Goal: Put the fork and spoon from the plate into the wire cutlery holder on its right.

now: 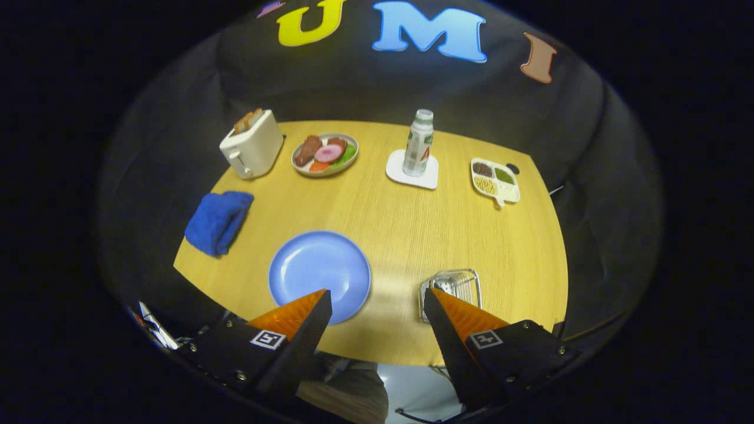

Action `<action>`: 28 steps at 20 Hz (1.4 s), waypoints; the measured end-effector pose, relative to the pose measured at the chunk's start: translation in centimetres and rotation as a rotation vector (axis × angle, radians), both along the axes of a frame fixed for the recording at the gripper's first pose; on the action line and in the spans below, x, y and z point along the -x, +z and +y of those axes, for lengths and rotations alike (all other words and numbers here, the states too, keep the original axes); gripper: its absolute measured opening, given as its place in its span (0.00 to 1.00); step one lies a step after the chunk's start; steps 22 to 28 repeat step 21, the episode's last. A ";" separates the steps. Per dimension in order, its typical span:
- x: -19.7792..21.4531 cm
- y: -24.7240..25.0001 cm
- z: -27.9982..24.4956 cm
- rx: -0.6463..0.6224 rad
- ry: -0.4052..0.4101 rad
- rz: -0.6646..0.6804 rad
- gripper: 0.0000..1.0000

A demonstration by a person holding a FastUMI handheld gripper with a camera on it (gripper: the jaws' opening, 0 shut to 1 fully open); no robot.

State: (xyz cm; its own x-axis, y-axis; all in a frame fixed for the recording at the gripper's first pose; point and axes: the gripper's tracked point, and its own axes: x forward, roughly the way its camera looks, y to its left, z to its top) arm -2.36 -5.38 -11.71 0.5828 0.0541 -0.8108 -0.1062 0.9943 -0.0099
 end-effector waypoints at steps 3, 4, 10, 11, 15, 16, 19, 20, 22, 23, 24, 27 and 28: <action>-2.8 6.5 0.3 0.005 -0.041 -0.309 0.97; -3.4 9.4 0.4 0.005 -0.051 -0.432 0.97; -0.9 22.3 -1.6 0.133 -0.221 -1.047 0.97; -0.7 22.9 -0.6 0.142 -0.210 -1.081 0.96; -1.0 20.8 0.5 0.094 -0.205 -1.035 0.97; -1.3 19.4 1.2 0.054 -0.204 -0.982 0.97; -2.5 16.9 3.4 0.045 -0.170 -0.916 0.97; -3.1 16.3 4.8 0.045 -0.149 -0.908 0.97; -3.4 15.7 6.1 0.051 -0.139 -0.898 0.97; -3.4 15.7 6.1 0.051 -0.139 -0.898 0.97; -3.4 15.7 6.1 0.051 -0.139 -0.898 0.97; -3.4 15.7 6.1 0.051 -0.139 -0.898 0.97; -3.4 15.7 6.1 0.051 -0.139 -0.898 0.97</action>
